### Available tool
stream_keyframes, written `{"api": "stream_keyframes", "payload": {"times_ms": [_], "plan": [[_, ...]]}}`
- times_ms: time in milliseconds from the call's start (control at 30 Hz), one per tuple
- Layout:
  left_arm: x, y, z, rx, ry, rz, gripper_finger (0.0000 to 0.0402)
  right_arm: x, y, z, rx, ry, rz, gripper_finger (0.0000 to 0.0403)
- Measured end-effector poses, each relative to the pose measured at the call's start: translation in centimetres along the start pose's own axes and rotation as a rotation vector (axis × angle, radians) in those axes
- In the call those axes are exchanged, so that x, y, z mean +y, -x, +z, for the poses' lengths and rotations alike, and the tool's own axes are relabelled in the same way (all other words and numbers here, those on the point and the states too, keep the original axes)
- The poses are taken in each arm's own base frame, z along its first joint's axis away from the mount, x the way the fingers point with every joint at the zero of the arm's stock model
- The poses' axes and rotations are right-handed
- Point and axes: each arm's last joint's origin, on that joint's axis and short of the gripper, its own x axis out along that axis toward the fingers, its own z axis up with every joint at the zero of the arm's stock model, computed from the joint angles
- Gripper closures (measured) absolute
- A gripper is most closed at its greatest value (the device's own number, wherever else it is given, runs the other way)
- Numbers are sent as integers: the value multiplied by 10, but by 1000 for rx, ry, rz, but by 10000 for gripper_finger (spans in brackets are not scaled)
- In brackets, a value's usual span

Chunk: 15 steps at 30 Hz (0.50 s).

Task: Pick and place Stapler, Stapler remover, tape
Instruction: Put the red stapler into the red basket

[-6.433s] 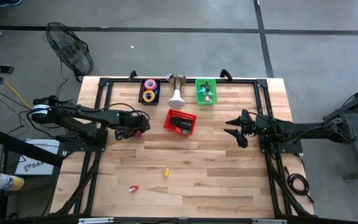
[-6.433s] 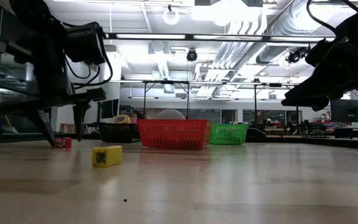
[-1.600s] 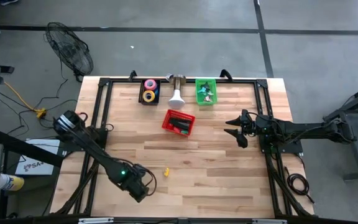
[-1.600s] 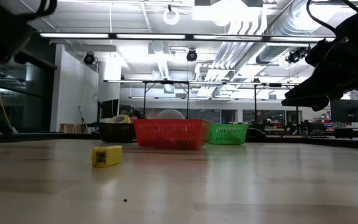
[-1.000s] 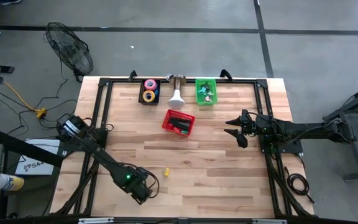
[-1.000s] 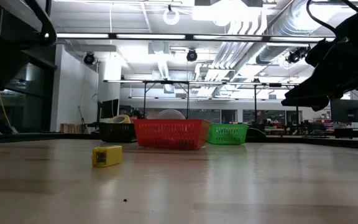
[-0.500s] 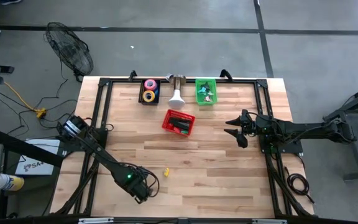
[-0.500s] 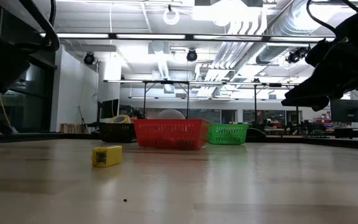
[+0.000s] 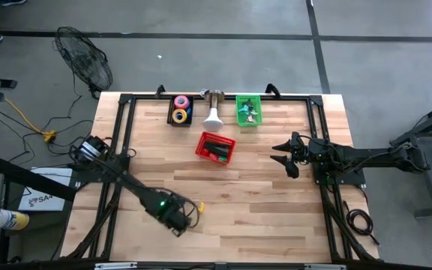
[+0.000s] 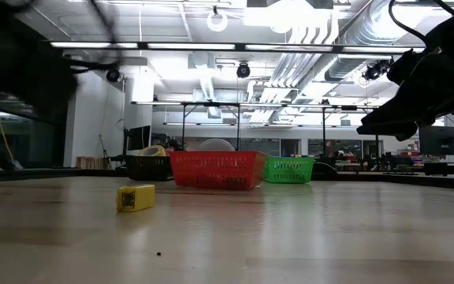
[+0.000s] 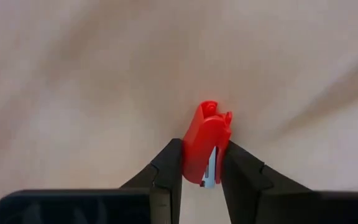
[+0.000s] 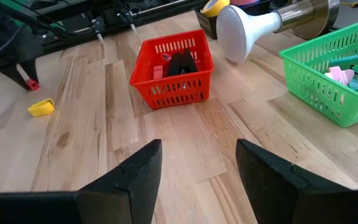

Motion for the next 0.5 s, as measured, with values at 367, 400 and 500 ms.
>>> {"api": "stream_keyframes", "payload": {"times_ms": [367, 400, 500], "plan": [[8, 34, 71, -362, -6, 45, 327, 0, 0, 0, 0, 0, 0, 205], [8, 41, 79, -396, -10, 55, 327, 0, 0, 0, 0, 0, 0, 205], [13, 52, 105, -457, -79, 103, 327, 0, 0, 0, 0, 0, 0, 205]]}}
